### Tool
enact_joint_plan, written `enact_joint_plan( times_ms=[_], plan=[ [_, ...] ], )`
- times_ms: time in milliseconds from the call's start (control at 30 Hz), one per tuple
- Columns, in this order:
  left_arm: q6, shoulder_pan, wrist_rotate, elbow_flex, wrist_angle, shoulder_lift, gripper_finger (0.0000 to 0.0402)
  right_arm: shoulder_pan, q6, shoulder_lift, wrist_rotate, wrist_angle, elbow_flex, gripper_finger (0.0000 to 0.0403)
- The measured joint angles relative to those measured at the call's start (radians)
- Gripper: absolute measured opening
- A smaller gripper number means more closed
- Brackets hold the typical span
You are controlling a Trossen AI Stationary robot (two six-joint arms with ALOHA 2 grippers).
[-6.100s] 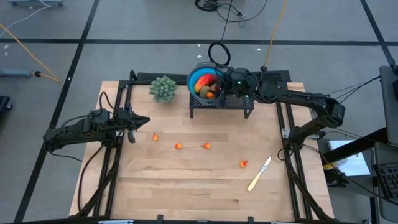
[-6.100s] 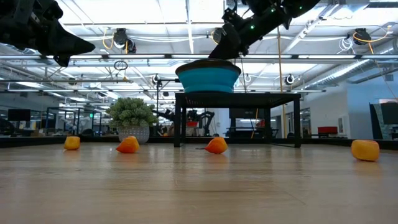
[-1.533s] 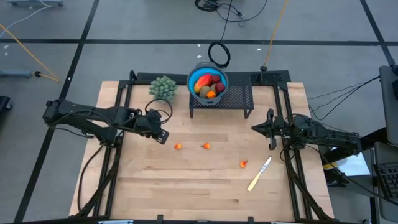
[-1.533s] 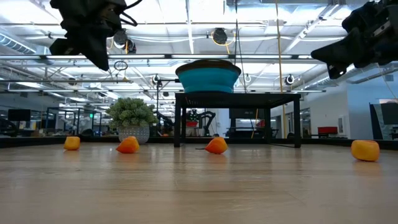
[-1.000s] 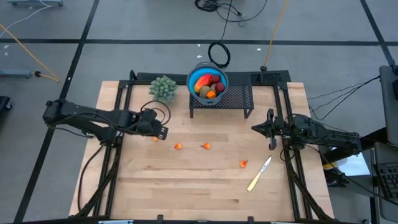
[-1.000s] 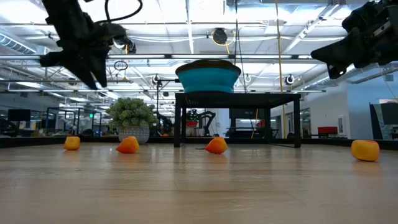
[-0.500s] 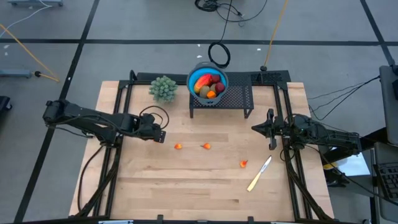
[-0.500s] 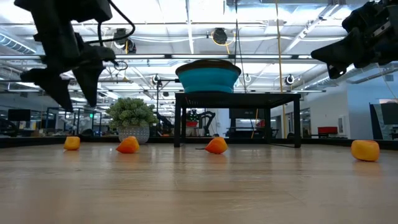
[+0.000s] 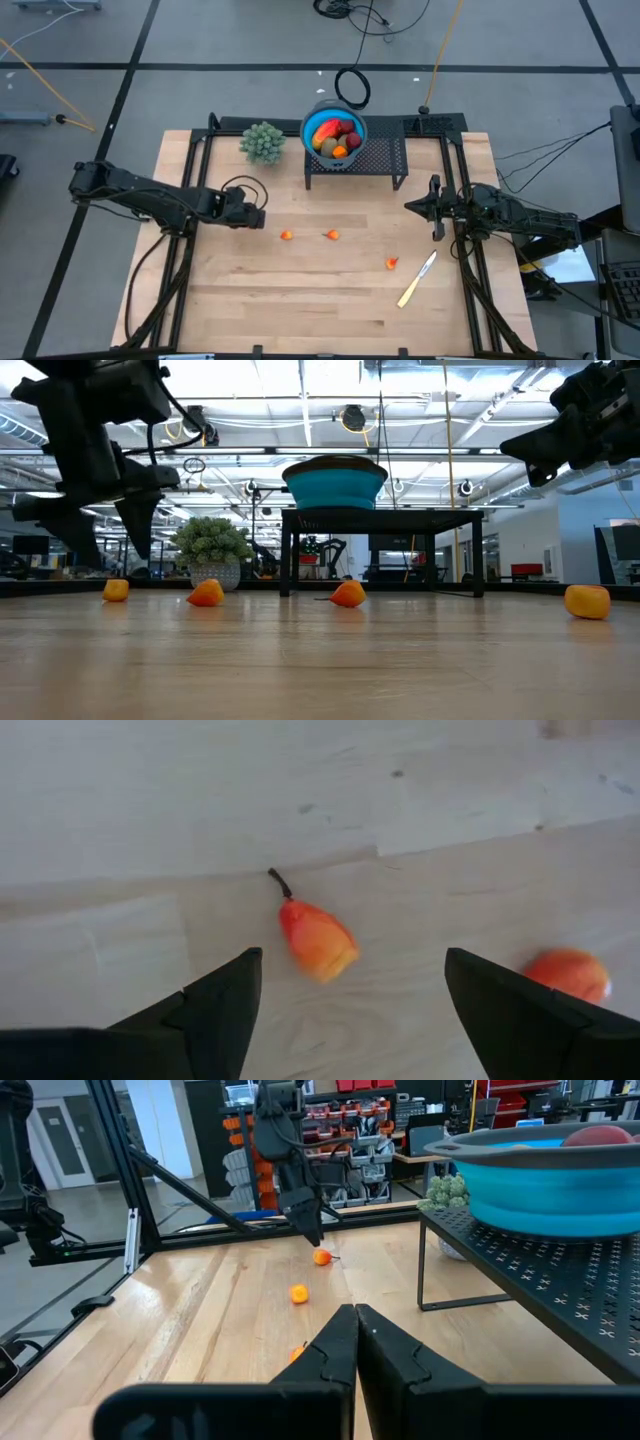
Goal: Pick & Place Fruit
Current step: Put the orange peach into the blue strainer bowl on the shelf
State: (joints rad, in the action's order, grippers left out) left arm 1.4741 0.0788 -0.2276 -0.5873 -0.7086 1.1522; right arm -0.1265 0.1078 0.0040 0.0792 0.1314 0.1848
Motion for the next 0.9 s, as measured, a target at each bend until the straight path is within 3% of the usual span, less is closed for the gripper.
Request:
enact_joint_plan(
  times_ms=[167, 600, 900],
  plan=[
    [0.044, 0.000, 0.000, 0.023, 0.059, 0.006, 0.0315, 0.000, 0.000, 0.000, 0.000, 0.000, 0.000, 0.0000],
    [0.120, 0.000, 0.021, 0.019, 0.087, 0.214, 0.0315, 0.000, 0.002, 0.000, -0.004, 0.000, 0.000, 0.0000],
    [0.222, 0.000, -0.002, 0.020, 0.087, 0.224, 0.0315, 0.000, 0.000, 0.000, -0.004, 0.000, 0.000, 0.0000]
  ],
)
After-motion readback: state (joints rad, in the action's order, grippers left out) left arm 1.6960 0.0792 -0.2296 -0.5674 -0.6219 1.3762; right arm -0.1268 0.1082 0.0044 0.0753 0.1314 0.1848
